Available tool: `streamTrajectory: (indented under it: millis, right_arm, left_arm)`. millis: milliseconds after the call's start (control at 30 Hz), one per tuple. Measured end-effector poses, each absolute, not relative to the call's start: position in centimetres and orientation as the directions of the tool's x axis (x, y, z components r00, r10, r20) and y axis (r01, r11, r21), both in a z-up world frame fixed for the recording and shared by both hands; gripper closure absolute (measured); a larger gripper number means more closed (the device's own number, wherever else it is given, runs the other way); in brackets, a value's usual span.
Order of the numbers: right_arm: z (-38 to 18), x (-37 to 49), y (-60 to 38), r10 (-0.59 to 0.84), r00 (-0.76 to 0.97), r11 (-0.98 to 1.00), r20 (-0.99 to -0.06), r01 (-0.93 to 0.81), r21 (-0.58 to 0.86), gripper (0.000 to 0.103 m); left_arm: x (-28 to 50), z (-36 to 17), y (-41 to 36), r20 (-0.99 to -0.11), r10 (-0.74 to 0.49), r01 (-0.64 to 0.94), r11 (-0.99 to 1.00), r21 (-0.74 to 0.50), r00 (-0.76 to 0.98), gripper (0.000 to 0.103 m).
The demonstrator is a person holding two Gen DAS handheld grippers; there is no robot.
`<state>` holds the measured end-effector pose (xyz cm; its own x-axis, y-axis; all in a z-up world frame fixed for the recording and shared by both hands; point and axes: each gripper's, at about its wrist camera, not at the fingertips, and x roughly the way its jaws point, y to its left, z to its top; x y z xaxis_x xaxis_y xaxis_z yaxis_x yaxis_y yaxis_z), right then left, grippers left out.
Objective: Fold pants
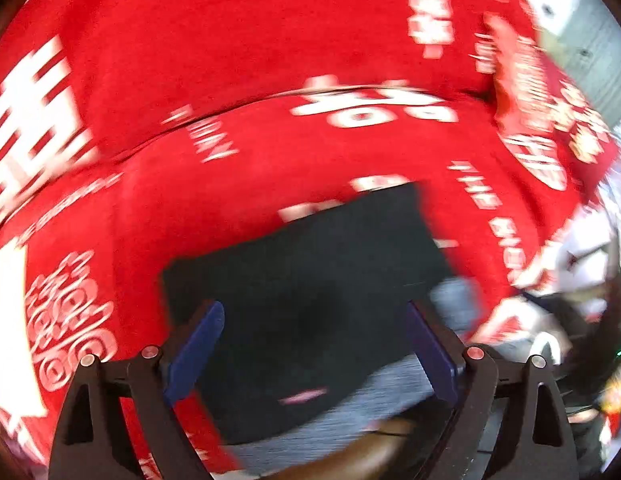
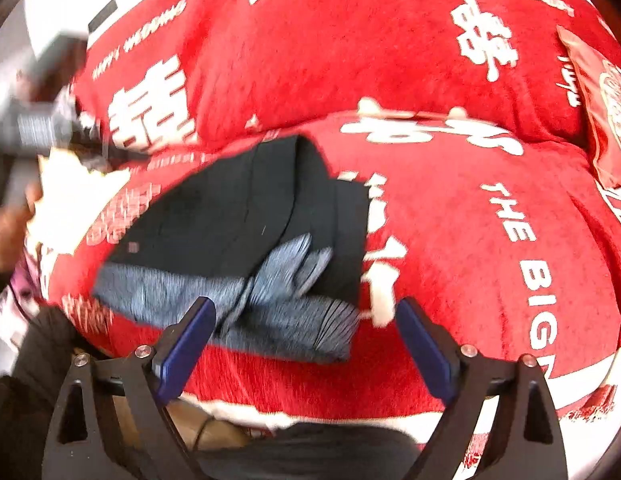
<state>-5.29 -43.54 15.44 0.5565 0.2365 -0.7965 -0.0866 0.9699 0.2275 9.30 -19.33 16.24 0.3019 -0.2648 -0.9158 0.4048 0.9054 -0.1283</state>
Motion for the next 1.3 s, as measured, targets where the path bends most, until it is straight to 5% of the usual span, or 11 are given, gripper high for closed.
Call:
streamTrajectory:
  millis: [133,267,433,500,567,633,733,1033,1100,1167,1300]
  right_arm:
    - [14.4,-2.7,-43.6,0.245,0.53,0.963,-0.812,-0.035,0.267,0.009]
    - [12.1,1.2,-42.4,0.248,0.465,0.966,-0.85,-0.049,0.255,0.009]
    - [10.9,3.0,-39.4,0.264,0.414,0.964,-0.871,-0.134,0.229,0.009]
    - [11.5,2.6,-38.3,0.318,0.426,0.947,-0.847,-0.192,0.259,0.021]
    - [11.7,2.4,-36.9,0.271,0.435,0.957,-0.859,-0.22,0.19,0.059]
    - [11.6,2.8,-36.9,0.219,0.425,0.971,-0.878,-0.185,0.152,0.079]
    - [13.6,2.4,-39.5,0.3,0.448,0.953,-0.842,-0.113,0.28,0.087]
    - [15.5,1.1,-43.2,0.203,0.51,0.974,-0.836,-0.019,0.225,0.086]
    - [12.1,2.0,-43.7,0.154,0.433,0.982,-0.888,0.03,0.185,0.075]
    - [11.6,2.1,-44.3,0.13,0.447,0.982,-0.885,0.063,0.176,0.051]
    - [15.6,1.6,-44.5,0.066,0.56,0.985,-0.826,0.095,0.143,0.036]
  left_arm:
    - [9.8,11.0,-15.0,-0.943,-0.031,0.231,0.972,0.049,0.33,0.011]
    - [9.3,9.7,-10.2,-0.936,-0.145,0.06,0.989,-0.132,0.322,0.012]
    - [8.7,7.7,-6.0,-0.934,-0.098,-0.077,0.988,-0.132,0.343,0.012]
    - [8.8,5.7,-6.3,-0.956,-0.079,-0.058,0.993,-0.099,0.284,0.012]
    - [8.4,4.9,-7.2,-0.958,-0.033,-0.056,0.997,-0.051,0.286,0.012]
    - [8.3,5.1,-8.0,-0.955,-0.012,-0.054,0.998,-0.029,0.298,0.015]
    - [8.7,6.1,-9.0,-0.956,-0.032,-0.019,0.999,-0.039,0.29,0.023]
    - [9.4,8.7,-12.8,-0.937,-0.161,0.083,0.986,-0.142,0.309,0.023]
    - [9.7,7.9,-13.5,-0.946,-0.137,0.088,0.989,-0.116,0.294,0.023]
    - [9.9,8.4,-13.7,-0.95,-0.121,0.088,0.991,-0.1,0.288,0.023]
    - [10.6,10.9,-13.3,-0.924,-0.203,0.081,0.979,-0.187,0.325,0.023]
